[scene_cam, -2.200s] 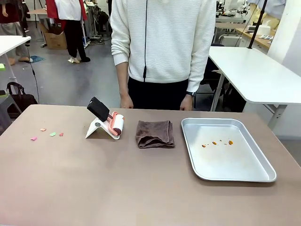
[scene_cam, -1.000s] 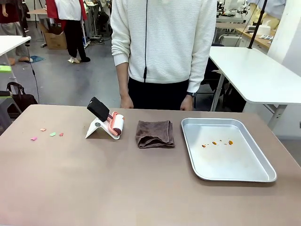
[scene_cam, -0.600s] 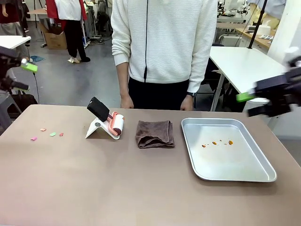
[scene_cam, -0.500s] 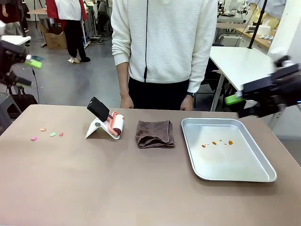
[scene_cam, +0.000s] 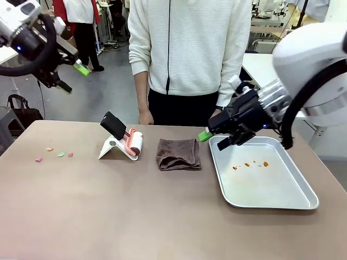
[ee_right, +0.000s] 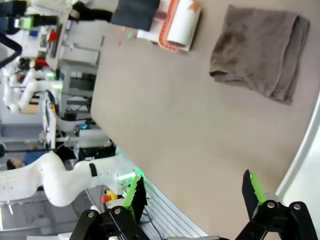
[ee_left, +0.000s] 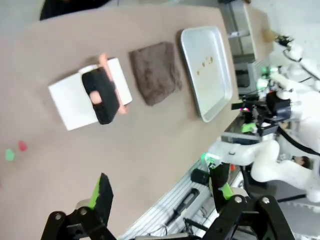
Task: Clean the surface of the table.
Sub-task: Hold the Lint Roller with your left hand and the towel with your right hand.
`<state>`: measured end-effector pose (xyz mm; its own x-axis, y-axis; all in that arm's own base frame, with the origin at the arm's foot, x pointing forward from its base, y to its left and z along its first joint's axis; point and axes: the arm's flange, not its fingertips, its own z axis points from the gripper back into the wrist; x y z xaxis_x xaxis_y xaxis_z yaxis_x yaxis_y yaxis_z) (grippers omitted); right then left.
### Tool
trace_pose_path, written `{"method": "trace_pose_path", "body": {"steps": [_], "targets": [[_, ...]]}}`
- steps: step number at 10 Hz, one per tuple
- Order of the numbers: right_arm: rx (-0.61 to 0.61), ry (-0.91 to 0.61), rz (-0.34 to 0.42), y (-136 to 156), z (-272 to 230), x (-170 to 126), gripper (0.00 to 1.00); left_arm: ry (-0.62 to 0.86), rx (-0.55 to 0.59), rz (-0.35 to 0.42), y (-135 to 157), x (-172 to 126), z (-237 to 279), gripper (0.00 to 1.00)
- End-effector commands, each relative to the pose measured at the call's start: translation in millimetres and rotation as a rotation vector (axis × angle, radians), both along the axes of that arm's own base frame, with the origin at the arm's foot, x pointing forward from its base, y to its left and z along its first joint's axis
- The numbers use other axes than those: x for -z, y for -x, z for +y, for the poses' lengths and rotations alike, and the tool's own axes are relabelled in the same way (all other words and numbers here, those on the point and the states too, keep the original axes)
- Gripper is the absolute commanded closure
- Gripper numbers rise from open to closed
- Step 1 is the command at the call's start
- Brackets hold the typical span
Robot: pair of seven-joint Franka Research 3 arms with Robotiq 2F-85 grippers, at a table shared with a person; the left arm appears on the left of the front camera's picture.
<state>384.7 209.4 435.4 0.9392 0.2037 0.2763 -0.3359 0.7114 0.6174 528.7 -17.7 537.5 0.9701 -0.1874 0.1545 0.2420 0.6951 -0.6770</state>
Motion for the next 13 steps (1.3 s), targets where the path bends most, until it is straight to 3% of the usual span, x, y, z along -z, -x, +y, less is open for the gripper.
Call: {"method": "trace_pose_path", "body": {"steps": [1,3,4,9,13], "targets": [[0.012,0.03,0.053,-15,8,4,0.0,-0.037,0.034,0.061,-10,8,2,0.0],[0.054,0.01,0.081,-22,9,12,0.0,-0.027,0.038,0.069,-12,25,-11,0.0],[-0.006,0.023,0.046,-11,6,17,0.0,-0.005,0.047,0.064,-10,27,-11,0.0],[-0.003,0.016,0.059,-14,8,17,0.0,-0.018,0.03,0.069,-14,33,-6,0.0],[0.029,0.047,0.192,-100,44,44,0.0,-0.083,0.018,0.22,-35,77,-25,0.0]]}}
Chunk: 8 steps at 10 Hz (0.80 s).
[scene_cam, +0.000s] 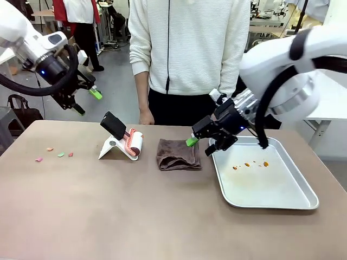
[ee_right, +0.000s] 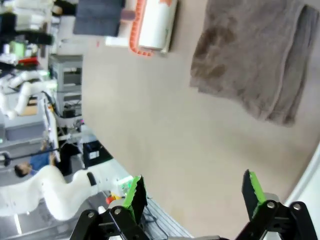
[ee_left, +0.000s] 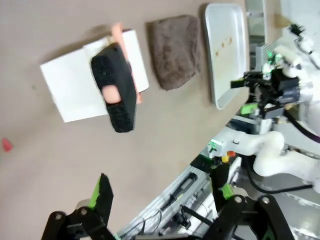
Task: Clean the surface of the table.
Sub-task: Hold the Lint Roller with your left hand and the towel with your right hand.
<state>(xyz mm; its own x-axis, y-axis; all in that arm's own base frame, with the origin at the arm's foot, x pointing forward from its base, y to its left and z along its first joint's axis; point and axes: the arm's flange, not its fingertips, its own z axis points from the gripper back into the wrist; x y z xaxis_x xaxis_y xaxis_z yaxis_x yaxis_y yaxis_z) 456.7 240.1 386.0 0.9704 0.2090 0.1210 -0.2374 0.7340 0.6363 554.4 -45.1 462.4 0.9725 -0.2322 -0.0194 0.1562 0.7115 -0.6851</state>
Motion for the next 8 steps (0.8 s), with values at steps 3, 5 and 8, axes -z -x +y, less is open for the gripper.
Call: {"method": "trace_pose_path", "body": {"steps": [3,5,8], "targets": [[0.111,0.07,0.05,-54,36,10,0.0,-0.053,-0.045,0.121,-19,33,-8,0.0],[0.143,0.173,0.089,-61,43,21,0.0,-0.023,-0.082,0.115,-29,46,-18,0.0],[0.168,0.256,0.068,-60,52,33,0.0,-0.015,-0.101,0.115,-39,53,-35,0.0]]}}
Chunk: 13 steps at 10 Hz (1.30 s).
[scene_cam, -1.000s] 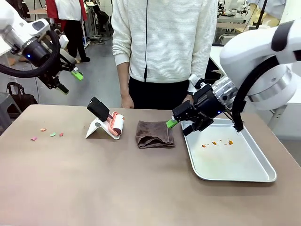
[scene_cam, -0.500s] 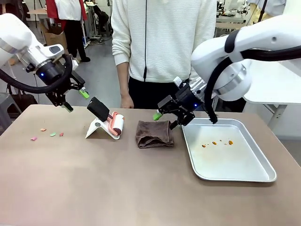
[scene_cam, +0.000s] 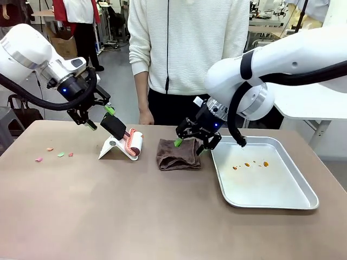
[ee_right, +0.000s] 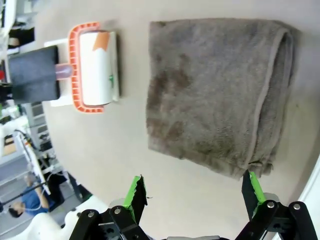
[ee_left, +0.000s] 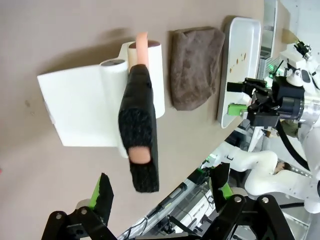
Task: Clean the surface of the table.
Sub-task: Hold the Lint Roller with your left hand and the towel with your right hand.
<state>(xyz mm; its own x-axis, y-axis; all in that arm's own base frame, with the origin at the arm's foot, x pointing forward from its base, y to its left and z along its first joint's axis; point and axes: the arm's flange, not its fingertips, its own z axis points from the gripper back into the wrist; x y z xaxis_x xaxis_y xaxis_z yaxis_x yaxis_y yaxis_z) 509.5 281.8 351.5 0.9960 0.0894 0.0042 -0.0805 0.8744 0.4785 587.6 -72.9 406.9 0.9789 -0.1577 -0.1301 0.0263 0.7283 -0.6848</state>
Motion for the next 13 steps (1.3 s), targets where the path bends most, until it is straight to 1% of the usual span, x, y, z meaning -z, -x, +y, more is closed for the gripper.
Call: {"method": "trace_pose_path", "body": {"steps": [1,2,3,4,5,7,9,11,13], "targets": [[0.037,0.085,-0.033,-8,13,2,0.0,-0.045,-0.059,0.005,-10,1,-7,0.0],[0.028,0.134,-0.037,-9,18,7,0.0,-0.022,-0.043,-0.002,-12,1,-11,0.0],[0.045,0.18,-0.067,-10,21,11,0.0,-0.008,-0.037,-0.011,-13,2,-8,0.0],[0.068,0.214,-0.104,-13,23,15,0.0,-0.008,-0.034,-0.001,-14,3,-7,0.0],[0.08,0.23,-0.1,-17,25,19,0.0,-0.012,-0.033,0.007,-15,3,-8,0.0],[0.154,0.291,-0.142,-27,29,28,0.0,-0.017,-0.029,0.018,-15,5,-11,0.0],[0.168,0.299,-0.125,-33,33,35,0.0,-0.023,-0.029,0.006,-16,3,-19,0.0],[0.182,0.286,-0.116,-33,33,35,0.0,-0.039,-0.039,0.017,-17,5,-24,0.0],[0.19,0.306,-0.113,-33,34,35,0.0,-0.033,-0.04,0.022,-17,5,-24,0.0]]}}
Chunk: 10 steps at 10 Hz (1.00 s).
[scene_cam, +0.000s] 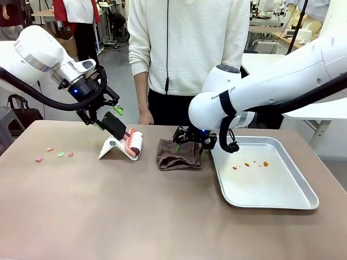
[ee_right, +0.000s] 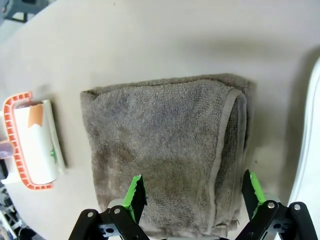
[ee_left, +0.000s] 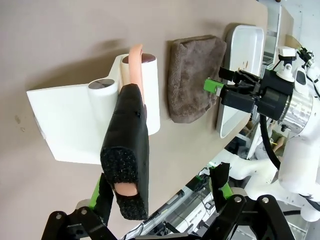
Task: Clean the surface of the table.
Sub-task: Hold the Lint Roller with your left hand and the towel with your right hand.
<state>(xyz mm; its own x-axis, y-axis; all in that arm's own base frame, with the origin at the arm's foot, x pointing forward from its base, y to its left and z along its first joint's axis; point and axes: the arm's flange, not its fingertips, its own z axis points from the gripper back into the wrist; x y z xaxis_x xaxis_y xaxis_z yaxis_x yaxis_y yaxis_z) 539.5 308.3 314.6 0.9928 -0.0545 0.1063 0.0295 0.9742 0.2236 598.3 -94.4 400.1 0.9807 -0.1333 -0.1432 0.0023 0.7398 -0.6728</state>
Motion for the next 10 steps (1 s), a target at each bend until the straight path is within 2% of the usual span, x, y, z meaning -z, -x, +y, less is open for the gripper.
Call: {"method": "trace_pose_path", "body": {"steps": [1,4,9,10], "targets": [[0.034,0.041,-0.008,-3,8,-2,0.0,-0.012,-0.017,0.013,-7,2,14,0.0],[0.034,0.038,-0.006,-3,8,-2,0.0,-0.056,-0.029,0.043,-7,5,11,0.0],[0.042,0.068,0.02,-4,6,1,0.0,-0.051,-0.036,0.042,-7,4,4,0.0],[0.042,0.079,0.022,-4,5,3,0.58,-0.058,-0.033,0.041,-7,4,3,0.54]]}}
